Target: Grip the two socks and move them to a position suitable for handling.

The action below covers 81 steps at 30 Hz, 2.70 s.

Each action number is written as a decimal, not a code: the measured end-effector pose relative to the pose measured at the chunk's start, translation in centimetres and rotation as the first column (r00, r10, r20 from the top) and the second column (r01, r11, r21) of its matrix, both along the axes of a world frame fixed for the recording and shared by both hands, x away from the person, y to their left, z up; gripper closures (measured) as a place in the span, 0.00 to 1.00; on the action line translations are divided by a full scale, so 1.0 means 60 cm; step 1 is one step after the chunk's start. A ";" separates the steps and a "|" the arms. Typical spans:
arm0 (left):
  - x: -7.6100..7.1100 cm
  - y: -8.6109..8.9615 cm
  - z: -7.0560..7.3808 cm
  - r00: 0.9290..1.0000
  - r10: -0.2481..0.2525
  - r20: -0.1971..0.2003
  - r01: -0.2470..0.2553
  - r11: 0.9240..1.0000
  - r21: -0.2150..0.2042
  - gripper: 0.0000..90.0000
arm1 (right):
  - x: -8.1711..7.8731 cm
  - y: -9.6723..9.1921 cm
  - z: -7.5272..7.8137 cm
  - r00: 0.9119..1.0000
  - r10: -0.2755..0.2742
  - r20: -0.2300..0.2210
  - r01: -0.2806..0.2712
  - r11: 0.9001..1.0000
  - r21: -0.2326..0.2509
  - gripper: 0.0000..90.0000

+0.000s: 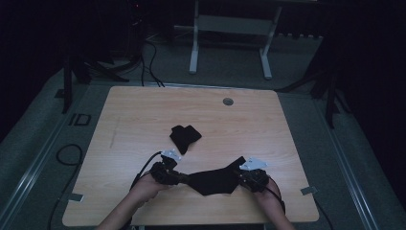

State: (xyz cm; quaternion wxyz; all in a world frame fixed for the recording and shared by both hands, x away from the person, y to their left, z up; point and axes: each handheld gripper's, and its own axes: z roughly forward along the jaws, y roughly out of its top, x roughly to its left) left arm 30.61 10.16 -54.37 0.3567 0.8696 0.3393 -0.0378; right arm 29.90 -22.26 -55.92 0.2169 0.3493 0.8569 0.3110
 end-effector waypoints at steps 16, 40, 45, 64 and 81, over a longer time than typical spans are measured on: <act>-0.001 0.055 0.012 0.951 0.249 0.185 -0.253 0.967 -0.003 0.75 | -0.034 0.025 0.022 0.998 0.040 -0.040 -0.037 0.998 0.056 0.65; -0.016 -0.003 -0.025 0.986 0.105 0.129 -0.113 0.992 0.057 0.98 | -0.012 -0.015 0.002 1.000 0.021 -0.015 -0.021 1.000 0.004 0.91; -0.039 0.012 -0.026 0.987 0.111 0.117 -0.117 0.992 0.047 0.98 | -0.012 -0.013 0.000 1.000 0.019 -0.016 -0.018 1.000 0.024 0.91; -0.069 0.033 0.000 0.965 0.146 0.218 -0.144 0.989 -0.022 0.62 | -0.018 0.009 0.030 0.998 0.070 0.001 -0.070 0.995 0.069 0.79; -0.083 0.112 -0.019 0.913 0.308 0.268 -0.310 0.950 -0.039 0.29 | 0.122 0.167 0.122 0.982 0.187 0.039 -0.190 0.970 0.150 0.54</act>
